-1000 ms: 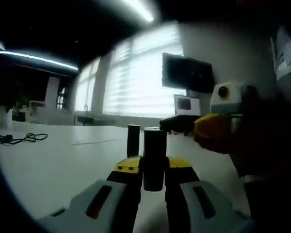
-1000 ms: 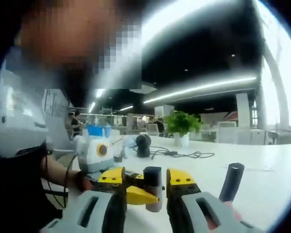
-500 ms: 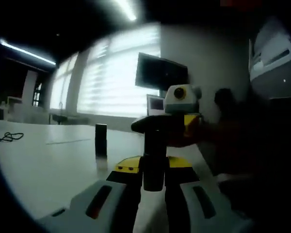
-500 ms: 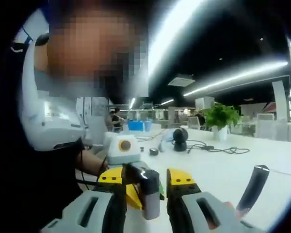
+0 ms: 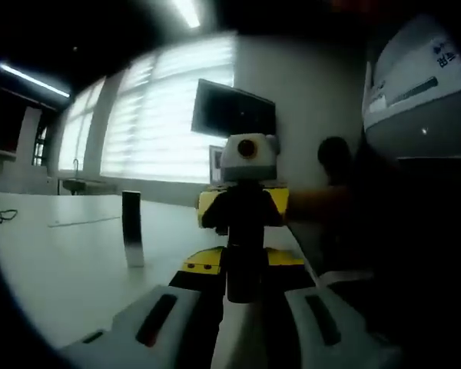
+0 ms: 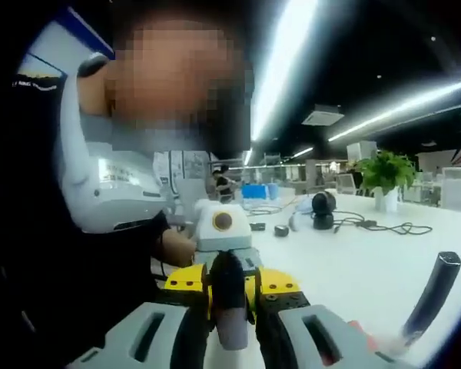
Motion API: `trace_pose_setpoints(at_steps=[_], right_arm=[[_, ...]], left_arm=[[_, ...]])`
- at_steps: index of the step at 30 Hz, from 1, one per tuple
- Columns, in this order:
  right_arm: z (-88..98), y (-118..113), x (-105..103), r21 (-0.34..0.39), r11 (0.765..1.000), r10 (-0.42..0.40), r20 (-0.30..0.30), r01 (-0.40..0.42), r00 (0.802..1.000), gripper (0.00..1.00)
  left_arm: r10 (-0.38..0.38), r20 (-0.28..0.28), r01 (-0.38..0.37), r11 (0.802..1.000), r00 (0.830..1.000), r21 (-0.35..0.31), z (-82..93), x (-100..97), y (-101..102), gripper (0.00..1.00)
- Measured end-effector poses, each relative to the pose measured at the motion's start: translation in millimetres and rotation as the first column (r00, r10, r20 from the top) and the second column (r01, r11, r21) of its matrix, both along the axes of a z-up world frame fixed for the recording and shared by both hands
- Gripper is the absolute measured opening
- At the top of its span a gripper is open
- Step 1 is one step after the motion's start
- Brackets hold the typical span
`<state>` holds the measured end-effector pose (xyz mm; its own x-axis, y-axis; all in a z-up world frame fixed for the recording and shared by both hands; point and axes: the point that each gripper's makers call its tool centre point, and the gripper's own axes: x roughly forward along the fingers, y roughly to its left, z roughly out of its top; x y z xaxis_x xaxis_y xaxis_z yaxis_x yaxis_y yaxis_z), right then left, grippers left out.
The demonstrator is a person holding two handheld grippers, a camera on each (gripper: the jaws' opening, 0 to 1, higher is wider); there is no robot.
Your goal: Pick up cosmetic bottle twist off cap place on table pick up cap screw tight cap place on table
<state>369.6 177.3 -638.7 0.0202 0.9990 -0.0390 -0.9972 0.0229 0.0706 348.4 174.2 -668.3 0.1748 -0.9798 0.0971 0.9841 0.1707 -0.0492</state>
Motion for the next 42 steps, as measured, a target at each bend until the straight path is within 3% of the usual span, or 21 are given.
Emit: trace_pose_setpoints(at_steps=[10,18,29,42], right_arm=[[0.0,-20,5,-0.011,1.0,0.019,0.008,-0.019,1.0,0.12],[2.2,-19,6,0.017,1.0,-0.012,0.028,0.012,1.0,0.12],[0.7,-10,14,0.016,0.989,-0.146,0.068,0.145,0.987,0.11],[8.6,-5,29,0.021,0.955,-0.298,0.099,0.297,0.95,0.11]], left_arm=[[-0.003,-0.002,0.003,1.0,1.0,0.013,-2.5,-0.2,-2,0.07],[0.019,0.005,-0.019,1.0,1.0,0.008,-1.2,3.6,-1,0.07],[0.086,0.027,-0.086,0.996,0.996,0.024,-2.5,15.5,2,0.07],[0.177,0.042,-0.177,0.984,0.983,0.008,3.1,31.2,11,0.07]])
